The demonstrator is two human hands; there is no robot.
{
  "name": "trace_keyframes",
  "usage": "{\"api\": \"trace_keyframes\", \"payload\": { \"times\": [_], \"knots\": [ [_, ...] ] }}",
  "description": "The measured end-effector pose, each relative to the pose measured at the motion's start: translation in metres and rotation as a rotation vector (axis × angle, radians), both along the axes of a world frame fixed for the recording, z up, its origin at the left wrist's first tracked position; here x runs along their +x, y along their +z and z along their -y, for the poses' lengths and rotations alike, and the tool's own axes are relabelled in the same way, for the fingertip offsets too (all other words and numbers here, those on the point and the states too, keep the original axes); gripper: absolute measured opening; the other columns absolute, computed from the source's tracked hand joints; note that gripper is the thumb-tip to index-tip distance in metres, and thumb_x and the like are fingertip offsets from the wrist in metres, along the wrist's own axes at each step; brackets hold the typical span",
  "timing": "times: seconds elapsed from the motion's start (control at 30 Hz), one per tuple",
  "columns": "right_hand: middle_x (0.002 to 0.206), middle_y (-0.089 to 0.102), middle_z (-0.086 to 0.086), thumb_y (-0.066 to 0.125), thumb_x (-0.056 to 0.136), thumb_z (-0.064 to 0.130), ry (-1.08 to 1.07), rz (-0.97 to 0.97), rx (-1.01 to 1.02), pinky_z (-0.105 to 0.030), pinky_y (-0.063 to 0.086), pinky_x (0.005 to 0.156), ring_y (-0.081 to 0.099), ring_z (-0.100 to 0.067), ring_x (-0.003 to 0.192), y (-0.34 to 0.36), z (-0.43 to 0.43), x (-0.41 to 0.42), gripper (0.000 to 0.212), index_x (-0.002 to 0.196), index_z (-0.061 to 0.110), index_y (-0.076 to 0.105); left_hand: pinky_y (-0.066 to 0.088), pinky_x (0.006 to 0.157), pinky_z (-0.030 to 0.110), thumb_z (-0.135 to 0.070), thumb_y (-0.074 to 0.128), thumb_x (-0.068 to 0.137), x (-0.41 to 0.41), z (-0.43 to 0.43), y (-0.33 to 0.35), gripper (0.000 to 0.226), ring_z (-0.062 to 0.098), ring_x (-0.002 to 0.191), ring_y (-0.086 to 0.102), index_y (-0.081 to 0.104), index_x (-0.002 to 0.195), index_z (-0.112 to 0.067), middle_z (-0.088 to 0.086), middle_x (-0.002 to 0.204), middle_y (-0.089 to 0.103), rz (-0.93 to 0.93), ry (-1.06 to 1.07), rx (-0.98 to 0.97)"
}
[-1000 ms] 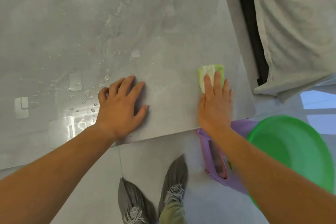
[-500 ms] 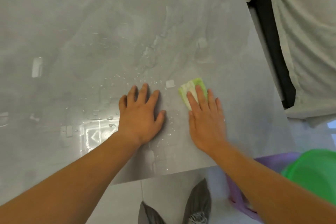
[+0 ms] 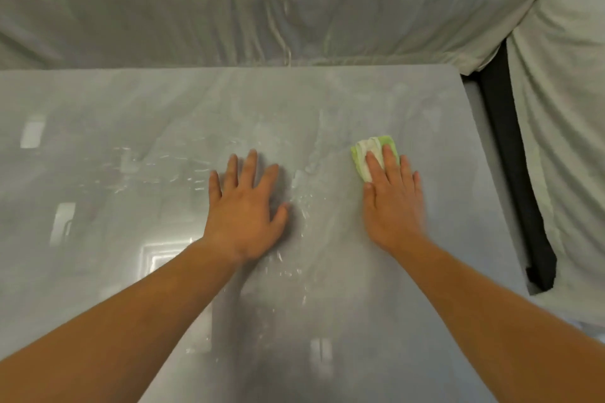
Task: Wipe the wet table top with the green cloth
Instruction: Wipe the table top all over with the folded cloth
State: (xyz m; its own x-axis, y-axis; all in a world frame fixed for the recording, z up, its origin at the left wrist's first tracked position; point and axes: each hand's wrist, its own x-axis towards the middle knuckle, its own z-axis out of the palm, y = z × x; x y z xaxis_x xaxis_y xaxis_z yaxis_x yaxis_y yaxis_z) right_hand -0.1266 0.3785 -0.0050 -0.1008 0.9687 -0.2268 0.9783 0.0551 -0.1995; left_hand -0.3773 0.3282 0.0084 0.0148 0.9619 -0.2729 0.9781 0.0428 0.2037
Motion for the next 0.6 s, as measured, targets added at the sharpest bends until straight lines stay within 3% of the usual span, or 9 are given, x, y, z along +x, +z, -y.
{"api": "trace_keyframes", "payload": {
  "times": [0.17,0.33,0.4,0.53,0.6],
  "knots": [
    [0.168,0.002,0.003,0.026,0.104,0.034,0.081,0.008,0.034,-0.05,0.004,0.123,0.004,-0.031,0.153,-0.004,-0.1,-0.013,0.055,0.157,0.034,0.012,-0.004,0.117,0.064,-0.069,0.014,0.09,-0.002,-0.084,-0.013,0.072,0.038,0.151,-0.013,0.0,0.154,-0.038,0.006,0.167,-0.011,-0.061,0.028,-0.028],
    [0.168,0.004,0.001,0.027,0.104,0.031,0.073,0.006,0.088,-0.052,0.006,0.123,0.005,-0.034,0.153,-0.01,-0.175,-0.048,0.054,0.157,0.03,0.015,0.0,0.116,0.067,-0.07,0.011,0.088,-0.005,-0.106,-0.019,0.074,0.039,0.15,-0.012,0.002,0.154,-0.037,0.006,0.167,-0.006,-0.076,0.046,-0.02],
    [0.168,0.006,-0.002,0.031,0.102,0.028,0.177,0.017,0.104,-0.052,0.006,0.123,0.006,-0.036,0.152,-0.012,-0.171,-0.059,0.056,0.157,0.028,0.016,0.001,0.116,0.067,-0.069,0.014,0.091,-0.005,-0.103,-0.019,0.073,0.039,0.15,-0.012,0.004,0.155,-0.036,0.006,0.167,-0.005,-0.079,0.04,-0.013],
    [0.167,0.011,-0.001,0.03,0.102,0.027,0.597,-0.004,0.063,-0.052,0.009,0.123,0.009,-0.035,0.153,-0.007,-0.159,-0.042,0.056,0.157,0.028,0.021,0.0,0.116,0.067,-0.068,0.016,0.092,-0.004,-0.102,-0.018,0.073,0.038,0.151,-0.012,0.005,0.157,-0.036,0.006,0.167,-0.004,-0.066,0.059,-0.004],
    [0.167,0.011,0.0,0.03,0.103,0.027,0.537,0.009,0.054,-0.052,0.009,0.123,0.01,-0.034,0.152,-0.005,-0.182,-0.037,0.054,0.156,0.029,0.022,0.0,0.116,0.066,-0.067,0.017,0.092,-0.003,-0.103,-0.017,0.073,0.038,0.151,-0.012,0.006,0.157,-0.035,0.006,0.167,-0.004,-0.058,0.056,-0.004]
  ]
}}
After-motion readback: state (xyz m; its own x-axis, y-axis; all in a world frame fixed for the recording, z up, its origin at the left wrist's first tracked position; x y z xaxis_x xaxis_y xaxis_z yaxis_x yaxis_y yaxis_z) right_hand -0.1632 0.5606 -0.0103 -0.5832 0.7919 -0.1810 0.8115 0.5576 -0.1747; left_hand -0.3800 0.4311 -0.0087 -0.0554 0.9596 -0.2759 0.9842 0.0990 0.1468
